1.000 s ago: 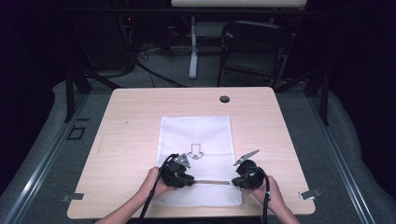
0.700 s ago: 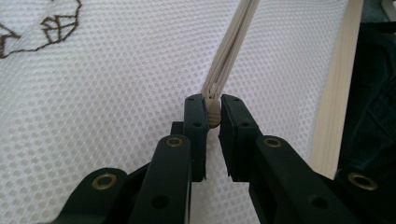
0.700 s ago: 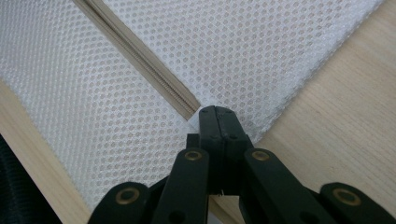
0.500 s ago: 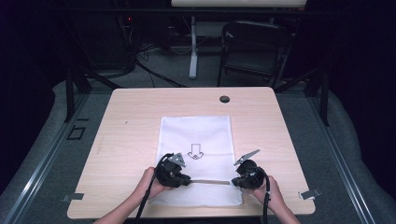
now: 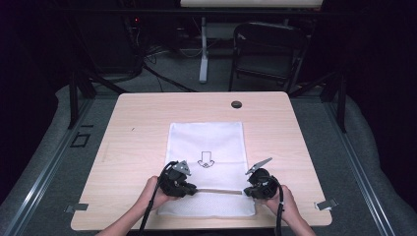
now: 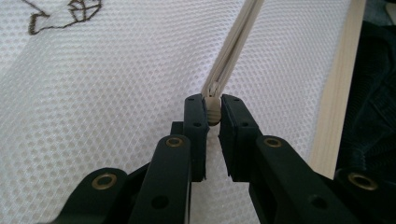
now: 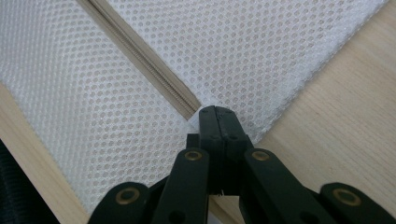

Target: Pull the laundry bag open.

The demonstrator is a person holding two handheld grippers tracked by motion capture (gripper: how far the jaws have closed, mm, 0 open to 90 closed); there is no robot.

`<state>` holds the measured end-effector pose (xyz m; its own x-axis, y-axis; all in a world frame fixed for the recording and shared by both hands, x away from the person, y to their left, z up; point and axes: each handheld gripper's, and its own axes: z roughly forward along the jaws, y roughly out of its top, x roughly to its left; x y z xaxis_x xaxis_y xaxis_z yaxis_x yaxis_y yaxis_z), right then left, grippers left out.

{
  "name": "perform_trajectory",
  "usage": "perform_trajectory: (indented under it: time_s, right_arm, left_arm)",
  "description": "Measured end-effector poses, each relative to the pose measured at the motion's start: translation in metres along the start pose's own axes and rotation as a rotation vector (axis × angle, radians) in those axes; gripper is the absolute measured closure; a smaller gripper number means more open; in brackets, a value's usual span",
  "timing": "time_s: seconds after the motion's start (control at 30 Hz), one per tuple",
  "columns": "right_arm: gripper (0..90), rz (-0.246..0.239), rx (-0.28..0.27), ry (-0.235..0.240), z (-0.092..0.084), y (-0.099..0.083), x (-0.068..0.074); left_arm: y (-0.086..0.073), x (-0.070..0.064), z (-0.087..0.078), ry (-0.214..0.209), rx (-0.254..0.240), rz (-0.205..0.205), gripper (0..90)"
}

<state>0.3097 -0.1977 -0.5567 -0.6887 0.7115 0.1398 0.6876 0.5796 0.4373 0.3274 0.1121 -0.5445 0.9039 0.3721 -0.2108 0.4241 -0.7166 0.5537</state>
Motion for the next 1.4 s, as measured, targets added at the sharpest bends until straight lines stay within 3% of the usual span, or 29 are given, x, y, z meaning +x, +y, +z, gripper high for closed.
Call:
perform_trajectory:
  time_s: [0.1,0.4,0.43,0.53,0.93,0.97,1.0,1.13,1.17,1.23,1.4]
  right_arm:
    - [90.0,0.000,0.003,0.003,0.000,0.000,0.000]
    - [90.0,-0.003,0.004,0.000,0.000,0.000,0.000]
    - [90.0,-0.001,0.003,0.002,0.000,0.000,0.000]
    - [90.0,-0.004,0.001,0.002,0.000,0.000,0.000]
    - [90.0,-0.003,0.003,0.001,0.000,0.000,0.000]
    - [90.0,-0.003,0.002,0.001,0.000,0.000,0.000]
    - [90.0,-0.005,0.004,-0.001,0.000,0.000,0.000]
    - [90.0,-0.005,0.014,-0.001,-0.001,0.000,-0.002]
    - [90.0,-0.006,0.015,-0.002,-0.001,0.000,-0.002]
    - [90.0,-0.010,0.017,-0.006,-0.001,0.001,0.000]
    - [90.0,-0.010,0.027,-0.016,-0.001,0.001,0.000]
  left_arm:
    - [-0.002,0.000,-0.002,0.025,0.008,0.002,81.4]
    - [-0.009,0.003,-0.009,0.010,-0.007,-0.015,81.4]
    - [-0.009,0.003,-0.010,0.029,-0.004,-0.010,81.4]
    - [-0.010,0.004,-0.012,0.018,-0.009,-0.014,81.4]
    - [-0.020,0.008,-0.023,0.045,-0.016,-0.045,81.2]
    - [-0.022,0.007,-0.025,0.109,-0.001,-0.033,83.3]
    - [-0.026,0.011,-0.030,0.118,-0.006,-0.050,90.0]
    - [-0.043,0.026,-0.049,0.121,-0.067,-0.144,90.0]
    - [-0.045,0.026,-0.051,0.095,-0.089,-0.160,90.0]
    - [-0.043,0.022,-0.050,0.116,-0.084,-0.137,89.9]
    - [-0.030,0.013,-0.029,0.060,-0.035,-0.081,78.1]
